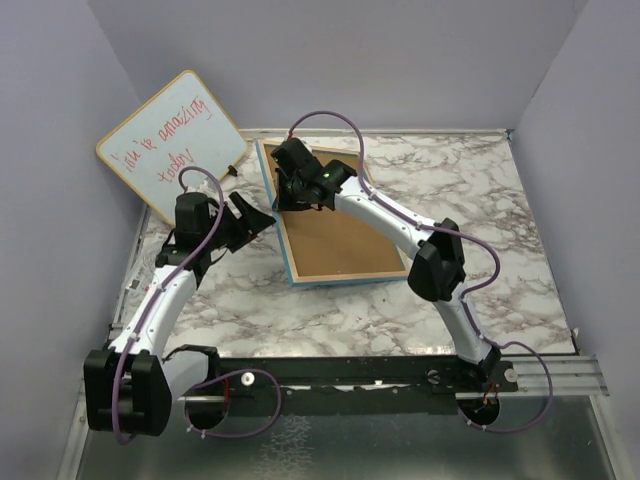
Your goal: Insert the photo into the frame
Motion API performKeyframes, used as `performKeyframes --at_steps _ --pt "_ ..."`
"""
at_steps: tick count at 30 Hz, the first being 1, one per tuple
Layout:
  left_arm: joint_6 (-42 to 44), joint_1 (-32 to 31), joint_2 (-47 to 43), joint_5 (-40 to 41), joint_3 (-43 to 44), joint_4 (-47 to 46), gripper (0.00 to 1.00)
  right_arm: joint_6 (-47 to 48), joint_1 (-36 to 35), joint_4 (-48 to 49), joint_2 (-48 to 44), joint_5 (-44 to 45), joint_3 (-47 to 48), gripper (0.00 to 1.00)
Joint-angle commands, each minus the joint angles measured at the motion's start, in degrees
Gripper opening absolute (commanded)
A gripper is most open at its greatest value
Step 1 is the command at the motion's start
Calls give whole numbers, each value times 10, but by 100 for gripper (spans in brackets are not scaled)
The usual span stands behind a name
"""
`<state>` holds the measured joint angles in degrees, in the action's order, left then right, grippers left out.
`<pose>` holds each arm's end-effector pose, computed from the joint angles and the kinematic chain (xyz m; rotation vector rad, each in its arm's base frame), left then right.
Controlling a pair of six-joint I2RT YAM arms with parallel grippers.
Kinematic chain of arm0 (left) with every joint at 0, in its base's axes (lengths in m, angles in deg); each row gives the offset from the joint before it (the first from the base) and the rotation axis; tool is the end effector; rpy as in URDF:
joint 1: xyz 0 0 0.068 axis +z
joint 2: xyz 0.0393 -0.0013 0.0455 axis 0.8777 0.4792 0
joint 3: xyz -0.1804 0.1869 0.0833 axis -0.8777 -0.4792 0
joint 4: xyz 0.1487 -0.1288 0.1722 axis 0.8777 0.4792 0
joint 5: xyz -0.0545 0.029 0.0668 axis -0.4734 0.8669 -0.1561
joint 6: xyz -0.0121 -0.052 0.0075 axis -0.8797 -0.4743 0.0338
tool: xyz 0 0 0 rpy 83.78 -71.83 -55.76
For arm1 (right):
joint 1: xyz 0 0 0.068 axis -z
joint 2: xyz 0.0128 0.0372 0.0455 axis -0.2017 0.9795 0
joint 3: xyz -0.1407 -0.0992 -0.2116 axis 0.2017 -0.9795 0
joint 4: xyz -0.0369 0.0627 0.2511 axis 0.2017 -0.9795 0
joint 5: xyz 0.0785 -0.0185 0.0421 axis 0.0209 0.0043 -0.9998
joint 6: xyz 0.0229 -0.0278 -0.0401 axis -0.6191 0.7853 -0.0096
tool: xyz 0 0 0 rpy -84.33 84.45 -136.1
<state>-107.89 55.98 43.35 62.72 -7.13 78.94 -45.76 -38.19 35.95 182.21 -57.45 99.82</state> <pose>0.2342 -0.0374 0.2596 -0.4752 2.1516 -0.9760 0.3311 0.3864 0.2978 -0.1757 2.4393 0.6157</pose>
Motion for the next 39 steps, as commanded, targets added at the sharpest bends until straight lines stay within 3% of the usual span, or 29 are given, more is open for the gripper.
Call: performKeyframes --at_steps 1,6,12,15,19,21,25,26,32,35,39 --pt "4 -3 5 -46 2 -36 76 -15 -4 36 -33 -15 -1 0" --pt "-15 -8 49 -109 -29 -79 78 -19 -4 41 -40 -20 2 0" --pt "-74 -28 94 -169 -43 -197 78 -28 -4 46 -46 -38 0 1" --pt "-87 -40 117 -172 -32 -223 73 -33 -4 46 -48 -45 0 0" --pt "-101 -43 142 -174 -30 -247 55 -41 -3 48 -54 -51 -4 1" --pt "-104 -42 149 -173 -25 -244 40 -45 -3 50 -60 -52 -10 1" --pt "-67 -42 147 -159 19 -167 16 -51 -4 45 -69 -45 -11 1" --pt "-49 -42 142 -151 35 -150 12 -52 -4 41 -71 -40 -10 4" --pt "77 -42 129 -76 148 52 0 -33 0 15 -125 59 -27 49" --pt "91 -42 131 -72 193 85 0 -11 4 36 -181 97 -63 56" --pt "113 -42 139 -55 270 129 0 19 11 43 -244 135 -90 58"
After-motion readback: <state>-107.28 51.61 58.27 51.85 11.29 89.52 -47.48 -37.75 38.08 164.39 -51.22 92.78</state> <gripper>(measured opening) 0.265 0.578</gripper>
